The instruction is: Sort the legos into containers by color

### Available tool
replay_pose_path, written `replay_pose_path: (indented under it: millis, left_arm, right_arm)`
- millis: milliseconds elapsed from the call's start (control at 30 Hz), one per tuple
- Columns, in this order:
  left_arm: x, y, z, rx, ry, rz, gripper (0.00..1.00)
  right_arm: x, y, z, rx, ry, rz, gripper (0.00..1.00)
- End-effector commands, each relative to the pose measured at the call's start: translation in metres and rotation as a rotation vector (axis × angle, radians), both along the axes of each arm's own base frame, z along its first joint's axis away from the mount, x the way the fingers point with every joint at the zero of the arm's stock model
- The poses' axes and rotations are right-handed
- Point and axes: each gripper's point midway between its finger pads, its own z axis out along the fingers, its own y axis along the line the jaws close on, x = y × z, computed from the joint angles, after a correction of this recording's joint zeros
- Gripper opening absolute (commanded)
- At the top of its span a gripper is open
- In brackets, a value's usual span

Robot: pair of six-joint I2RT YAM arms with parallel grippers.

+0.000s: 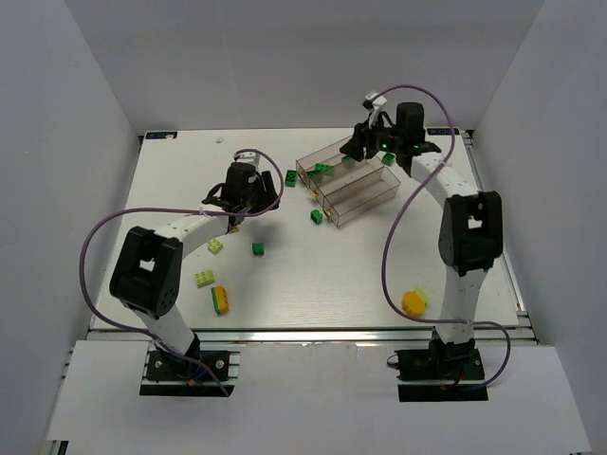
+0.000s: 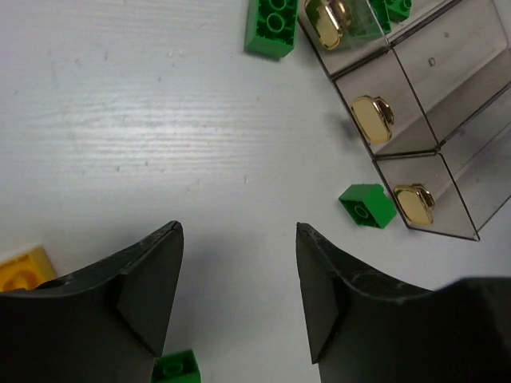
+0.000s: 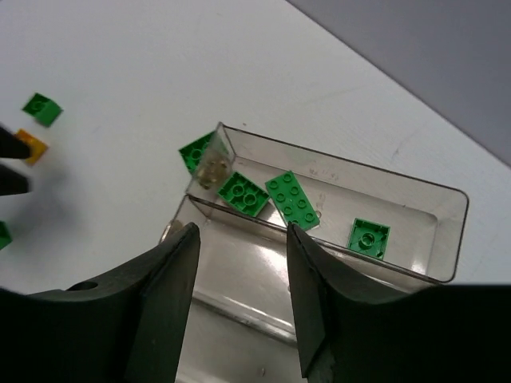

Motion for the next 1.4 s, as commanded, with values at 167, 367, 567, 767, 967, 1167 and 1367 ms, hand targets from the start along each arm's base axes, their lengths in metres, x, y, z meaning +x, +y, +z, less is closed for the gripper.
replay_pose_path:
  millis: [167,367,567,767,967,1167,1367]
  left_arm:
    - [0.062,-0.032,0.009,0.058,-0.156,-0.149,0.71]
    - [0.086,-0.053,-0.010,0.097,-0.134,-0.184,0.78]
    - [0.106,-0.058,-0.028,0.196,-0.121,-0.142,0.81]
    - [0.114,-0.056,-0.040,0.286,-0.127,-0.107,0.82]
    - [0.123,-0.055,-0.045,0.319,-0.143,-0.095,0.82]
    - [0.133,-0.058,-0.055,0.337,-0.131,-0.104,0.81]
    - [0.137,-0.061,-0.066,0.340,-0.132,-0.114,0.80]
  right_arm:
    - [-0.054,-0.006,0.070,0.062,-0.136,0.130,0.55]
    - [-0.059,-0.015,0.074,0.084,-0.090,0.110,0.58]
    - [-0.061,-0.025,0.078,0.097,-0.074,0.092,0.58]
    - [-0.063,-0.029,0.076,0.100,-0.060,0.078,0.59]
    - [-0.063,-0.032,0.077,0.104,-0.054,0.069,0.59]
    - [-0.063,-0.034,0.081,0.114,-0.053,0.067,0.59]
    - [-0.062,-0.037,0.081,0.115,-0.052,0.061,0.59]
